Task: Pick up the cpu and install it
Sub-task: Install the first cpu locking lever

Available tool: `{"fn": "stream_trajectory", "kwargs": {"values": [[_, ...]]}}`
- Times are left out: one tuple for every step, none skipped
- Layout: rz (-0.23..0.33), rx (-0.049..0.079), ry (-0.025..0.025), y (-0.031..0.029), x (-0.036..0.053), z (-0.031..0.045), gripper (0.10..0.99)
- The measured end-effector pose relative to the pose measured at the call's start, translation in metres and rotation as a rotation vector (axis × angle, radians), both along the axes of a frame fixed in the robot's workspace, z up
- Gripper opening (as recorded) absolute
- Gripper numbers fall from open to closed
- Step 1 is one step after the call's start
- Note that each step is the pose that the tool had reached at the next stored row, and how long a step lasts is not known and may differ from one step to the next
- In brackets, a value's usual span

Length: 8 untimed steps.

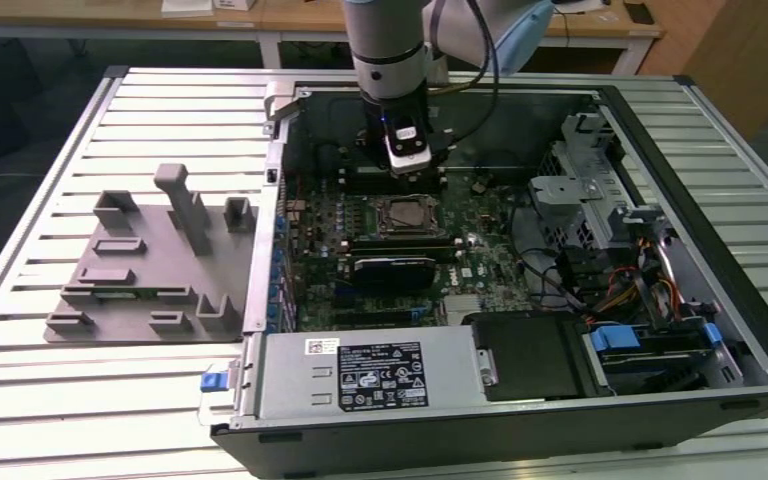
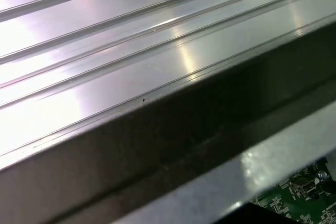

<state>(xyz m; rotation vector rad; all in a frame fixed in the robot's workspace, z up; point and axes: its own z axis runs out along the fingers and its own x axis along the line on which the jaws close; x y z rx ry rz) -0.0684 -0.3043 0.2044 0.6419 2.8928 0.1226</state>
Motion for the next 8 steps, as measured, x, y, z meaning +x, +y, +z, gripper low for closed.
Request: {"fn": "stream_trajectory", "kwargs": {"values": [[0.0, 0.0, 0.0011, -0.0009, 0.0005, -0.0001, 0.106], [0.0, -0.001, 0.0024, -0.002, 0.001, 0.0, 0.106], [0.0, -0.001, 0.0035, -0.0033, 0.0015, -0.0001, 0.106], [0.0, -0.002, 0.0046, -0.0048, 0.002, -0.0001, 0.106], [0.0, -0.002, 0.0056, -0.0062, 0.0024, -0.0001, 0.106], [0.0, -0.003, 0.0066, -0.0076, 0.0028, -0.0001, 0.106], [0.0, -0.003, 0.0075, -0.0091, 0.0032, -0.0001, 0.106], [0.0, -0.003, 0.0081, -0.0105, 0.0035, -0.0001, 0.106]]}}
